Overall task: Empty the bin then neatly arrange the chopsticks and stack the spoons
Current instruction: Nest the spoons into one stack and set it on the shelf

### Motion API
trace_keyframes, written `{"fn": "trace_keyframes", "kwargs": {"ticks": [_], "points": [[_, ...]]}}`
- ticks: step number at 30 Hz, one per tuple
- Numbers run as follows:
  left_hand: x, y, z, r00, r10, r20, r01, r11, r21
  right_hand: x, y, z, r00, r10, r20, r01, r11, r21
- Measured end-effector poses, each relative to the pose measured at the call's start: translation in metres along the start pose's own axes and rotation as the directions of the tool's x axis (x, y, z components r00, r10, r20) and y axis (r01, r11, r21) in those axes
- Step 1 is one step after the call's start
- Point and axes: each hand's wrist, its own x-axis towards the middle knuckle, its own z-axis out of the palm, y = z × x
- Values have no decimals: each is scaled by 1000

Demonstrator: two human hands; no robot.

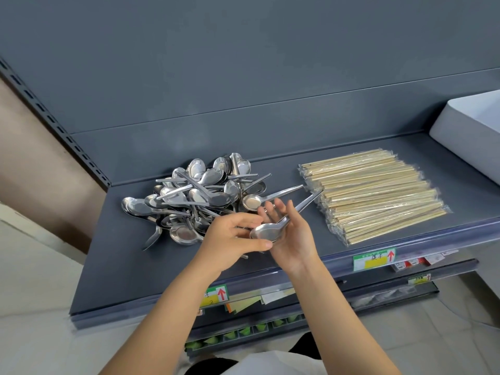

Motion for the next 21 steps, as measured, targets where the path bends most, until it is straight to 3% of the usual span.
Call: {"fn": "trace_keyframes", "kwargs": {"ticks": [6,10,12,14,19,21], "points": [[-1,0,0,999,29,26,-29,1000,11,4,-2,-5,999,30,-45,-31,999,-17],[13,-3,-7,966,189,-179,-137,954,266,8,-1,-5,989,-36,-144,43,998,46],[30,-2,-14,928,305,-213,-164,849,502,9,-5,-8,980,-79,-180,92,994,63],[50,1,-17,921,355,-161,-149,703,696,9,-8,-10,975,-110,-195,127,989,73],[86,15,-7,969,235,-76,-42,460,887,4,-11,-16,973,-152,-173,163,985,51],[93,15,-3,980,192,-44,-41,415,909,2,-13,-18,970,-168,-174,176,984,34]]}}
